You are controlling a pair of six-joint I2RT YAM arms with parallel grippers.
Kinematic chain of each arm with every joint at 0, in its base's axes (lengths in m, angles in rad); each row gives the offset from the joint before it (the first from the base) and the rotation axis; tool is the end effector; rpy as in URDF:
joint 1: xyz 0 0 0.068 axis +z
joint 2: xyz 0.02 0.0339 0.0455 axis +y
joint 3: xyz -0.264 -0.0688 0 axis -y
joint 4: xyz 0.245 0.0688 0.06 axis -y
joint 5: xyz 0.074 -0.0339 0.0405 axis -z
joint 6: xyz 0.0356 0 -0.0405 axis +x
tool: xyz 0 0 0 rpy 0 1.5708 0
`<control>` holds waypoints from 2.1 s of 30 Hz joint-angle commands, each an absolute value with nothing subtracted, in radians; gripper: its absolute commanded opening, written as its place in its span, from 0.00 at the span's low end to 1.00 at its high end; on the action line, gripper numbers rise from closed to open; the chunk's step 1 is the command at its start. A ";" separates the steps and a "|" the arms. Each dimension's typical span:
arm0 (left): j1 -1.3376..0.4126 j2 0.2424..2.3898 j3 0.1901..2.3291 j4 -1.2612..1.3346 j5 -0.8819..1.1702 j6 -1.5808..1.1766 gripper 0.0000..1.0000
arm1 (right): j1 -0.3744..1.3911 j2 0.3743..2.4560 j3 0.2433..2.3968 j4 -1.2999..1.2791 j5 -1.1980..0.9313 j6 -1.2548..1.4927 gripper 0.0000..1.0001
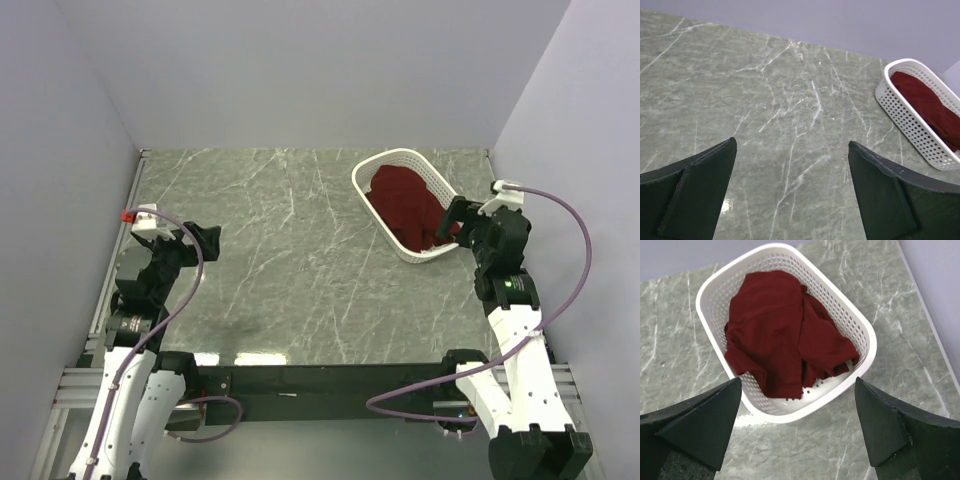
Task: Fold and stack the t-shirts
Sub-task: Grab the tshirt from the pile
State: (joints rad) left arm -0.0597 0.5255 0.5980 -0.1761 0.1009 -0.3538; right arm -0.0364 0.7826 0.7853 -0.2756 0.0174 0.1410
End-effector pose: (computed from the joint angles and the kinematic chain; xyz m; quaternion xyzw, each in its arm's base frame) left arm 0.1400 -0.0120 0.3122 -0.0753 0.7388 -0.1739 0.6468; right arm 0.1830 -0.0073 0.3308 0.0758 0.7931 0.0247 0.6039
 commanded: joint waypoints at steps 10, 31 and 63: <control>-0.063 0.517 0.617 -0.110 0.207 -0.362 0.99 | -0.011 0.827 0.909 -0.475 -0.457 -0.447 1.00; -0.064 0.613 0.621 -0.098 0.245 -0.345 1.00 | -0.009 1.753 1.442 -0.459 -0.183 -0.167 0.88; -0.063 0.595 0.617 -0.086 0.290 -0.347 0.99 | 0.219 1.325 1.888 -0.632 -0.721 -0.150 0.00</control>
